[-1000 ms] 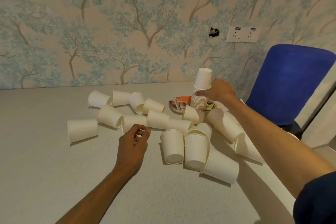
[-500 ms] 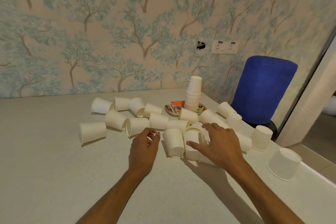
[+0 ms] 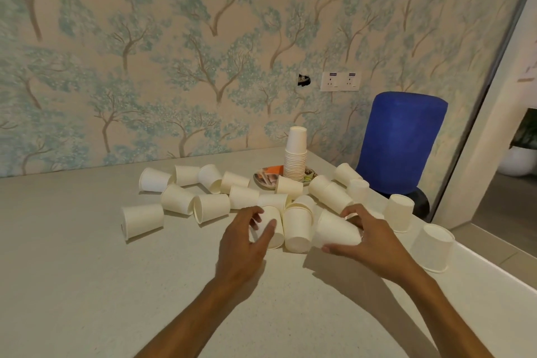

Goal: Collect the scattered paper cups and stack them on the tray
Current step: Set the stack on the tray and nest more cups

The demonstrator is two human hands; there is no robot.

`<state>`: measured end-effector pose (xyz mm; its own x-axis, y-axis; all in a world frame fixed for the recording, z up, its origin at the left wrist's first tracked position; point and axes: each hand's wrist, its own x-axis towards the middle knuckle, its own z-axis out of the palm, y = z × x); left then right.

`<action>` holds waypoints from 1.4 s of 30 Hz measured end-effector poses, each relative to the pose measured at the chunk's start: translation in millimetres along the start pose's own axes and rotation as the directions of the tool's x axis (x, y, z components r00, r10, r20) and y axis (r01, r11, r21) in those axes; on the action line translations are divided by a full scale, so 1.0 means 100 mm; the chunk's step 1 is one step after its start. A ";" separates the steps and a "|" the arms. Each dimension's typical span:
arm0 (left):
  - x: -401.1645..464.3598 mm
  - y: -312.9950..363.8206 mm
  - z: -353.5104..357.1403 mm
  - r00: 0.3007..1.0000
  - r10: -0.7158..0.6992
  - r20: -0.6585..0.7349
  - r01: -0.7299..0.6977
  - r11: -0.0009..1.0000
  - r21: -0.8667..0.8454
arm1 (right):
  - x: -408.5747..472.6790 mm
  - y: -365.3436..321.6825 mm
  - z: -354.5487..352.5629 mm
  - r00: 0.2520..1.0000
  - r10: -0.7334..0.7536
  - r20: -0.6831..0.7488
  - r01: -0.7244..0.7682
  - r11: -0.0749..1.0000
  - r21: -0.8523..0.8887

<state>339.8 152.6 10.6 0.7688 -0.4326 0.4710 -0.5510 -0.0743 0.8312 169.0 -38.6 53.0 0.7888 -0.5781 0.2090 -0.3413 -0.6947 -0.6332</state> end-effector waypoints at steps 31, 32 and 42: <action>-0.07 -0.32 -0.51 0.888 -0.460 0.008 0.401 0.765 -0.503 | 0.05 -0.36 0.70 0.863 0.099 -0.495 0.020 0.973 0.229; -0.07 -0.32 -0.50 0.886 -0.464 0.002 0.403 0.766 -0.501 | 0.04 -0.39 0.68 0.861 0.079 -0.502 0.078 0.955 0.285; -0.09 -0.26 -0.35 0.871 -0.488 -0.049 0.428 0.806 -0.409 | -0.04 -0.91 0.98 0.967 -0.231 -0.112 0.256 0.869 0.423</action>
<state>358.3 189.5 -4.9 0.9549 -0.2964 0.0193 0.0180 0.1224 0.9923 247.5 68.9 37.2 0.7836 -0.4467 0.4318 0.1218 -0.5710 -0.8118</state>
